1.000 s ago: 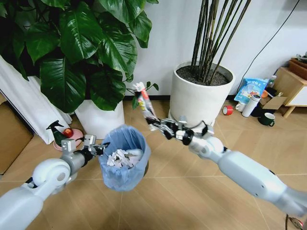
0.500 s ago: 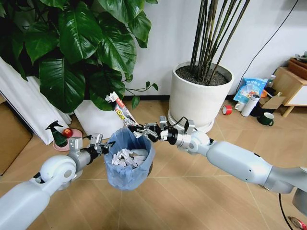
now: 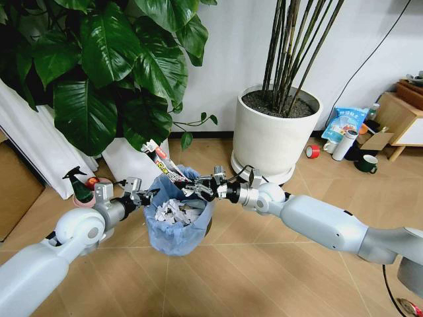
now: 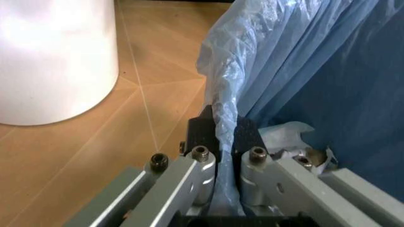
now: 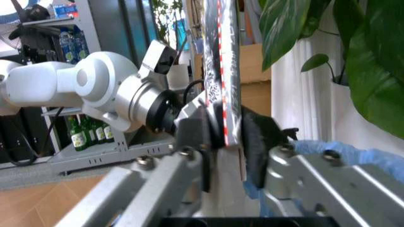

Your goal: Pick up the trash bin and place the garbage on the floor into it.

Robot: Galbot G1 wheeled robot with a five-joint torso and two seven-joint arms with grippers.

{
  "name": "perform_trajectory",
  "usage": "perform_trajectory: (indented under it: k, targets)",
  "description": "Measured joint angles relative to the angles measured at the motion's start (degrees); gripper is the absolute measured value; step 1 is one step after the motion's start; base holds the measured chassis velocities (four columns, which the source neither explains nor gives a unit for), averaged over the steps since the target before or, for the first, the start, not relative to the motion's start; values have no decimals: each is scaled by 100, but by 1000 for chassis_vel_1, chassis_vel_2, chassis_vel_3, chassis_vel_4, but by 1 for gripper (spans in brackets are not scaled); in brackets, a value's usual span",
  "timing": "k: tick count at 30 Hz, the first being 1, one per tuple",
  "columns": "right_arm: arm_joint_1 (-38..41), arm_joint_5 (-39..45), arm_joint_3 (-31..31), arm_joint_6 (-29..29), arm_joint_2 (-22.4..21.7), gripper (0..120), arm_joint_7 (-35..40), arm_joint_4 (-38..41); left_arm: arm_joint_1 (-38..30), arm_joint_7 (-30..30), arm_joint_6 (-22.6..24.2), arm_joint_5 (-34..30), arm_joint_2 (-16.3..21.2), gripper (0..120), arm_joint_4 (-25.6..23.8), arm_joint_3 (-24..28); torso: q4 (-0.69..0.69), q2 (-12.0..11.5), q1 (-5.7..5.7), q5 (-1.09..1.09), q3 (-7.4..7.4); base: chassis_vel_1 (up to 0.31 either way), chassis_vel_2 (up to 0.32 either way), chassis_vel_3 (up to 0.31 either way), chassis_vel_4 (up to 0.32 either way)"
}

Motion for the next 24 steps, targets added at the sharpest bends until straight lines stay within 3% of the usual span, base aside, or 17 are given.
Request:
perform_trajectory:
  k: [2,8,11,14,16,17,21,22,24]
  targets:
    - [-15,-5,11,-3,-13,20,-5,7,2,4,0,-5,7,0,1,-10,0,0,0,0,0,0,0,0,0]
    - [-96,-53,110,-4,-79,47,-32,28,-4,14,5,-55,50,0,11,-88,0,0,0,0,0,0,0,0,0]
    - [-105,-56,124,-3,-87,53,-35,31,-5,14,7,-59,50,0,11,-89,0,0,0,0,0,0,0,0,0]
    - [-148,-78,197,1,-96,70,-26,34,-4,14,9,-62,48,0,10,-92,1,0,0,0,0,0,0,0,0]
    - [-219,-108,287,7,-99,73,40,37,5,12,9,-62,46,0,10,-110,1,0,0,0,0,0,0,0,0]
    - [-577,-274,613,130,-150,80,402,54,97,4,9,-60,31,0,4,-225,1,0,0,1,0,0,0,0,0]
    - [-1249,-551,1165,279,-352,90,820,10,318,1,5,0,-66,0,-2,-546,0,0,0,2,0,0,0,0,0]
    - [-1583,-835,1502,364,-479,97,1243,3,433,-6,-2,37,-158,0,-5,-734,0,0,0,2,-1,0,0,0,0]
    - [-2164,-1377,2106,494,-628,100,2528,84,599,-29,-19,105,-304,0,-27,-988,-2,0,0,2,-1,0,0,0,0]
